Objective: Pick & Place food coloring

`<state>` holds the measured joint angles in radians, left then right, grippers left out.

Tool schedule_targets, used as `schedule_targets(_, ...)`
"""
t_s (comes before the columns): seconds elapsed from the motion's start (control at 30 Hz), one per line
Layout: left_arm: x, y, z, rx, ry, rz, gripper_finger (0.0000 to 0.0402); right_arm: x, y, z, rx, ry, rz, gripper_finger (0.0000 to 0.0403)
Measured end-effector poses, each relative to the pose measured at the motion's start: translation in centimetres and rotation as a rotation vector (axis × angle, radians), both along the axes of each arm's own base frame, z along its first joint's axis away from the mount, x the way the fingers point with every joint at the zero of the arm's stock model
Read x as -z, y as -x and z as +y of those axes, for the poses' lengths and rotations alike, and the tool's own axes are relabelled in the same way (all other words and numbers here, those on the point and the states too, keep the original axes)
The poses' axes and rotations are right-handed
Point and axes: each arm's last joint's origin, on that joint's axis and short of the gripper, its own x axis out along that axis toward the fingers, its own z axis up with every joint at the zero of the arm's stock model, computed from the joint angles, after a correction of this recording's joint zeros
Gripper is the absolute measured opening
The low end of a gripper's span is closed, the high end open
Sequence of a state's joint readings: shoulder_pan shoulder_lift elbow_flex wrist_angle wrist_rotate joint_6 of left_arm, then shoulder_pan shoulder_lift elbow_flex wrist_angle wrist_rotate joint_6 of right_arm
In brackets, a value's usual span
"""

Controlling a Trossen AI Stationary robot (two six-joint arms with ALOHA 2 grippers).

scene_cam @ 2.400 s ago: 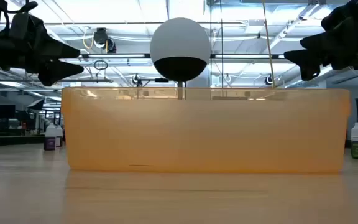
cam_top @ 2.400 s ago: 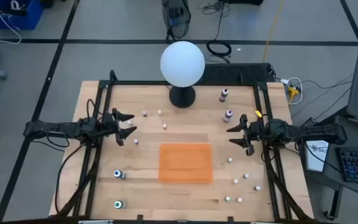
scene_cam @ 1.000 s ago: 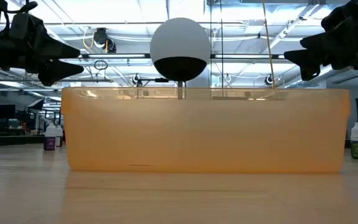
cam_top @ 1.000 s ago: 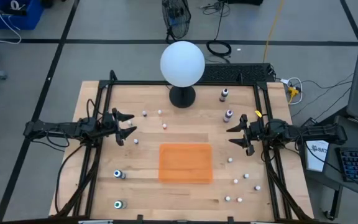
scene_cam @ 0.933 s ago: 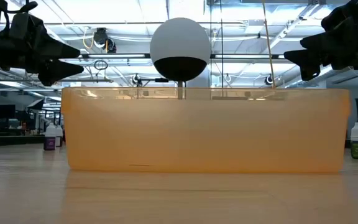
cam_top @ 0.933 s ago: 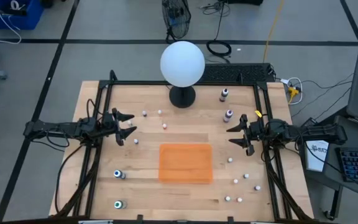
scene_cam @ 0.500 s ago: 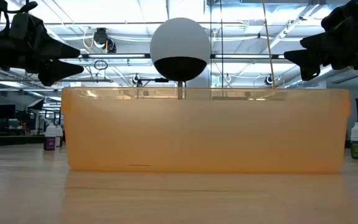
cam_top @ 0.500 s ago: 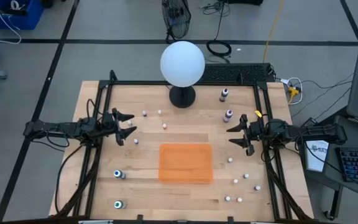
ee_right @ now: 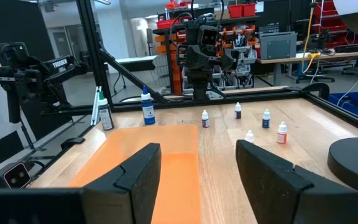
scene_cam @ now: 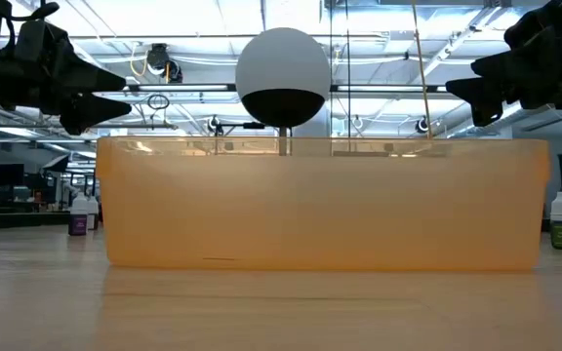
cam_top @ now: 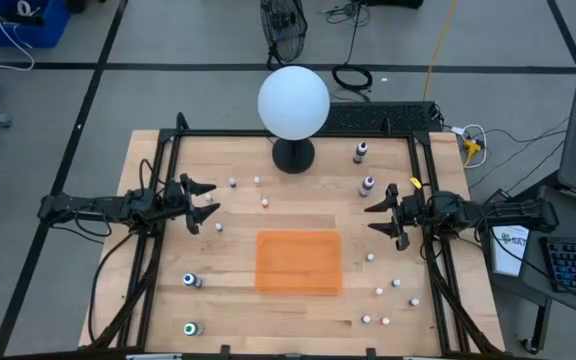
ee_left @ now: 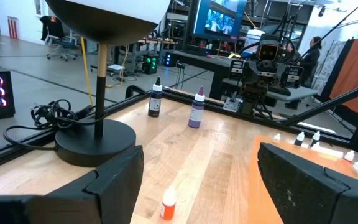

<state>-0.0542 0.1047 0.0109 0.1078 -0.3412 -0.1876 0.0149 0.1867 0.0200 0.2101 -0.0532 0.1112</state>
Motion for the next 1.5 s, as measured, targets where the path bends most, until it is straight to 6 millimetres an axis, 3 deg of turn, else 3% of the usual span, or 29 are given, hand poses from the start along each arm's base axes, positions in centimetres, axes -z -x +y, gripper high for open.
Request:
schedule_targets(0.23, 0.0, 0.0, 0.0, 0.000, 0.000, 0.000, 0.0310, 0.0, 0.0, 0.0, 0.009, 0.000, -0.004, 0.0197)
schedule_targets(0.37, 0.0, 0.0, 0.0, 0.000, 0.000, 0.000, 0.0310, -0.8, 0.0, -0.3, 0.107, -0.042, -0.078, 0.0197)
schedule_targets(0.5, 0.0, 0.0, 0.0, 0.000, 0.000, 0.000, 0.0310, -0.7, 0.0, -0.3, 0.094, -0.145, -0.072, 0.0196)
schedule_targets(0.97, 0.0, 0.0, 0.0, 0.000, 0.000, 0.001, 0.0310, -1.6, 0.1, -0.3, 0.094, -0.156, -0.147, 0.0195)
schedule_targets(1.03, 0.0, 0.0, 0.0, 0.000, 0.000, 0.000, 0.0310, -1.0, -0.1, -0.3, 0.108, -0.130, 0.045, 0.0193)
schedule_targets(1.17, 0.0, 0.0, 0.0, 0.000, 0.000, 0.000, 0.0310, -5.8, -0.4, -0.3, 0.149, -0.146, 0.277, 0.0190)
schedule_targets(1.33, 0.0, 0.0, 0.0, 0.000, 0.000, 0.003, 0.0310, -8.6, -2.4, 0.2, 0.219, -0.246, 0.773, 0.0189)
schedule_targets(1.5, 0.0, 0.0, 0.0, 0.000, 0.000, 0.000, 0.0310, -8.2, -5.9, 1.6, 0.300, -0.292, 1.220, 0.0189)
